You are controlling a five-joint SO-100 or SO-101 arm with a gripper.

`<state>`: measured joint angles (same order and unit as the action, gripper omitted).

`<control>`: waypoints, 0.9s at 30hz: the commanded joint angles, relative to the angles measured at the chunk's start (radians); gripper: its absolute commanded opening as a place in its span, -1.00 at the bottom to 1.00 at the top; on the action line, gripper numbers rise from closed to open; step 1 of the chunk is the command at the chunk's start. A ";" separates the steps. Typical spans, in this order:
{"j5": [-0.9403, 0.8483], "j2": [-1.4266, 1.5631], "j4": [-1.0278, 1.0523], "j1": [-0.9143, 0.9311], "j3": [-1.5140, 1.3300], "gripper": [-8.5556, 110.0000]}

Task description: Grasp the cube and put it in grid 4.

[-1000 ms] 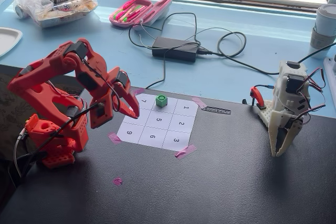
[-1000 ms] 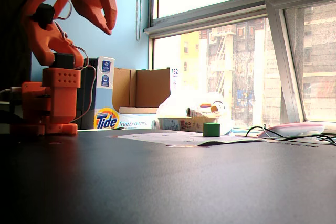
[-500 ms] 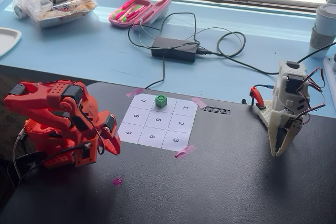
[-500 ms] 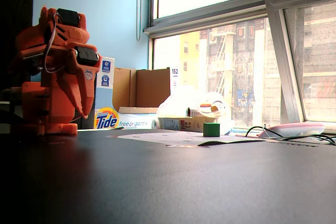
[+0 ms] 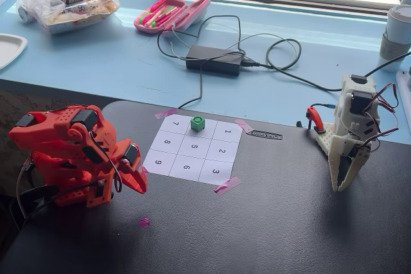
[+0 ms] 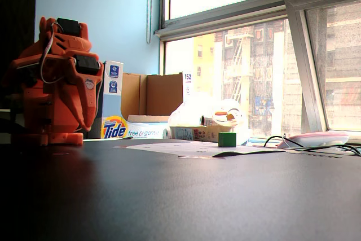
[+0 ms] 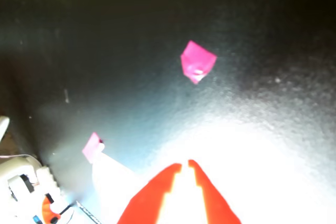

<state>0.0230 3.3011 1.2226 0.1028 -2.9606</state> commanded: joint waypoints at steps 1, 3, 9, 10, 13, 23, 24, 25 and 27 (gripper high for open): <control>-0.014 0.002 0.041 -0.006 -0.029 -0.86; -0.014 0.002 0.041 -0.006 -0.029 -0.86; -0.011 0.002 0.046 0.000 -0.029 -0.85; -0.012 0.002 0.046 0.002 -0.029 -0.85; -0.011 0.002 0.057 0.002 -0.029 -0.84; 0.002 0.002 0.063 -0.002 -0.026 -0.85; 0.003 0.002 0.063 0.000 -0.026 -0.85; 0.003 0.002 0.063 0.000 -0.026 -0.85; 0.006 0.002 0.063 0.003 -0.026 -0.85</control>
<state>0.0230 3.3057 1.2210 0.1028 -2.9698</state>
